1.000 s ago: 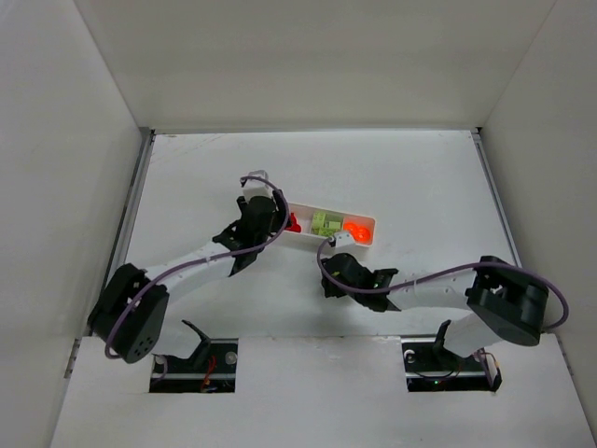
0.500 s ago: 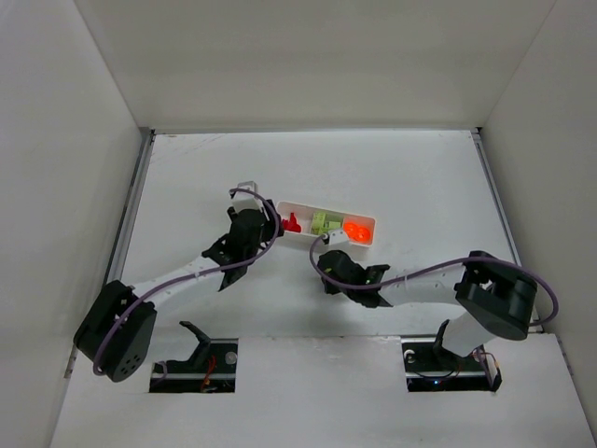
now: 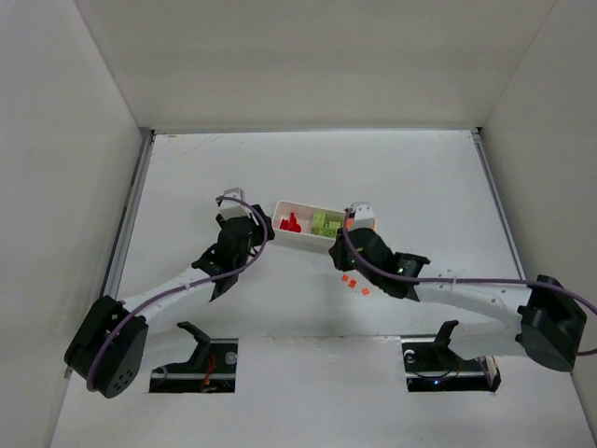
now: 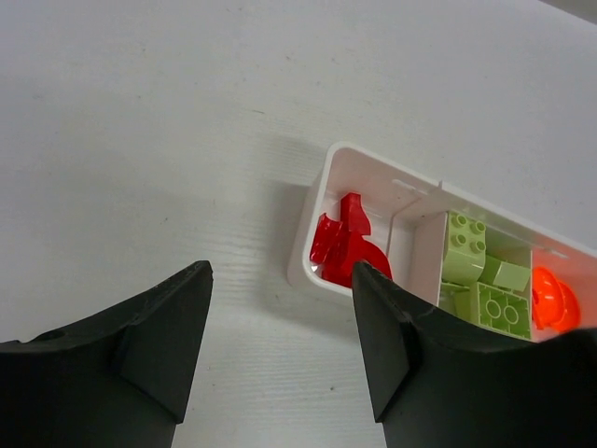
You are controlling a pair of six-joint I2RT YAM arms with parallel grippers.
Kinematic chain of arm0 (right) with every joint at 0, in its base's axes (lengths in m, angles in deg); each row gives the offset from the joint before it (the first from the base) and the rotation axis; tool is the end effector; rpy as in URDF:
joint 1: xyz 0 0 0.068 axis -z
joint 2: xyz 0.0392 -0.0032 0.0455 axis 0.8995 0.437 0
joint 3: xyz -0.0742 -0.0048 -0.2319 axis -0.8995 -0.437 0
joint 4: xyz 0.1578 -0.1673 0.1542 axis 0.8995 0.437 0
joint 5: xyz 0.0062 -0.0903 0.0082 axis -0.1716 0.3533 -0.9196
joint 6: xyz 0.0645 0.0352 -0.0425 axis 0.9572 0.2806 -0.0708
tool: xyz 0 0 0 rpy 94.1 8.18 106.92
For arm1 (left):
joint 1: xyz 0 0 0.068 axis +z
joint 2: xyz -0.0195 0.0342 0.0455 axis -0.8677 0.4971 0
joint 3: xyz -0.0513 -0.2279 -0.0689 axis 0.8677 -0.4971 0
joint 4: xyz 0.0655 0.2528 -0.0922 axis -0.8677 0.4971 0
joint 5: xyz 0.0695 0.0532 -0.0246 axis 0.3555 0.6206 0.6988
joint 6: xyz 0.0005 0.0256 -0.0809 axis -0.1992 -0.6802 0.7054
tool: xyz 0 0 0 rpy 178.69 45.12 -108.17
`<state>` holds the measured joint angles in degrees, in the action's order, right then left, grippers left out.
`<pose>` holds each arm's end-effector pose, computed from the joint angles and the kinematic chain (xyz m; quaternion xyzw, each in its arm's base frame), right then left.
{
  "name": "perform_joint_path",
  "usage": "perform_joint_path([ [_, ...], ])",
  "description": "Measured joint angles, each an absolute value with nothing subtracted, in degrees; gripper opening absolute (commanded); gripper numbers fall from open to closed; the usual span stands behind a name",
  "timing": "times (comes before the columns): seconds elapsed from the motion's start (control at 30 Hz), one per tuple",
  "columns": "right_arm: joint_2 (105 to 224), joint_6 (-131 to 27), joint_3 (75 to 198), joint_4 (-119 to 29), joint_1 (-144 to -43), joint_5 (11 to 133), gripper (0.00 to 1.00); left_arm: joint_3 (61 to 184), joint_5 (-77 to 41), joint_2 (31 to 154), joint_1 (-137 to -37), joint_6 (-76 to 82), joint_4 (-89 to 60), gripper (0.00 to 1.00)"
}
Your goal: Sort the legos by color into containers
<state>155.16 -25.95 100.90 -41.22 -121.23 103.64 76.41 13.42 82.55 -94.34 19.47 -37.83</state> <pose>0.1971 0.2491 0.1639 -0.0897 0.8726 0.1826 0.4440 0.2661 -0.1453 0.1729 -0.0793 0.7778 -0.1761 0.5981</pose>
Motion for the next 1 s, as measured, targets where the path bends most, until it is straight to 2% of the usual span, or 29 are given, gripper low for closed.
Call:
perform_joint_path([
  [0.27, 154.7, -28.6, 105.2, -41.2, -106.8, 104.1, 0.22, 75.4, 13.4, 82.7, -94.6, 19.9, -40.4, 0.59],
  [0.43, 158.2, -29.4, 106.0, -40.9, -104.5, 104.0, 0.32, 75.4, 13.4, 83.8, -94.7, 20.1, -40.9, 0.59],
  [0.57, 160.0, -29.7, 106.3, -40.8, -104.2, 104.1, 0.5, 75.4, 13.4, 83.9, -95.0, 20.1, -41.1, 0.59],
  [0.63, 159.9, -30.1, 106.3, -40.8, -104.2, 104.2, 0.52, 75.4, 13.4, 83.9, -95.0, 20.2, -41.1, 0.59],
  [0.77, 157.6, -30.6, 105.8, -40.4, -104.6, 104.8, 0.46, 75.3, 13.4, 83.9, -95.0, 20.2, -41.1, 0.59],
  [0.93, 149.3, -29.1, 101.1, -37.3, -111.0, 105.7, 0.31, 75.3, 13.4, 83.8, -95.0, 20.3, -41.1, 0.59],
  [1.0, 147.1, -27.1, 98.9, -34.7, -114.4, 105.7, 0.31, 75.3, 13.4, 83.8, -95.0, 20.3, -41.1, 0.59],
])
